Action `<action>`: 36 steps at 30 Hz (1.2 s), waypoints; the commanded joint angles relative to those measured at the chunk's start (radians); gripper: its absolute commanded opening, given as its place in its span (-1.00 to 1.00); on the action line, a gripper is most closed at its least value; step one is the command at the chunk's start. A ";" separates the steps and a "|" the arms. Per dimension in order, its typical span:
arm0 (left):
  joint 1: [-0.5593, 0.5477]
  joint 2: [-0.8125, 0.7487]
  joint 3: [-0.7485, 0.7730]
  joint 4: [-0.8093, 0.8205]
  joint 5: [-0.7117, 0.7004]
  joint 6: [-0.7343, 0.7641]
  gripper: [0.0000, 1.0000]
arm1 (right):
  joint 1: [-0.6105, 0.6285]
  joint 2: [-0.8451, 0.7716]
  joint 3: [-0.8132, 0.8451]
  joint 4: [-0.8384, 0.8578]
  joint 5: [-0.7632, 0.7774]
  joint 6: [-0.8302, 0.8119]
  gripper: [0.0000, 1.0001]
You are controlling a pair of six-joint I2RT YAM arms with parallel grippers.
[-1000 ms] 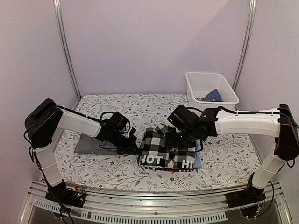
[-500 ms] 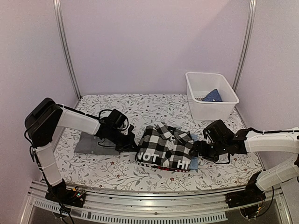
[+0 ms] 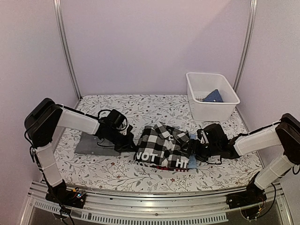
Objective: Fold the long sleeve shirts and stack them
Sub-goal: Move the square-folded shirt to the center of the board, then pick up the square-folded shirt from the center of the board.
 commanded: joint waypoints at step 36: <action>0.464 -0.311 -0.009 -0.294 -0.197 0.202 -0.43 | 0.025 0.167 0.750 -0.529 0.167 -0.278 0.54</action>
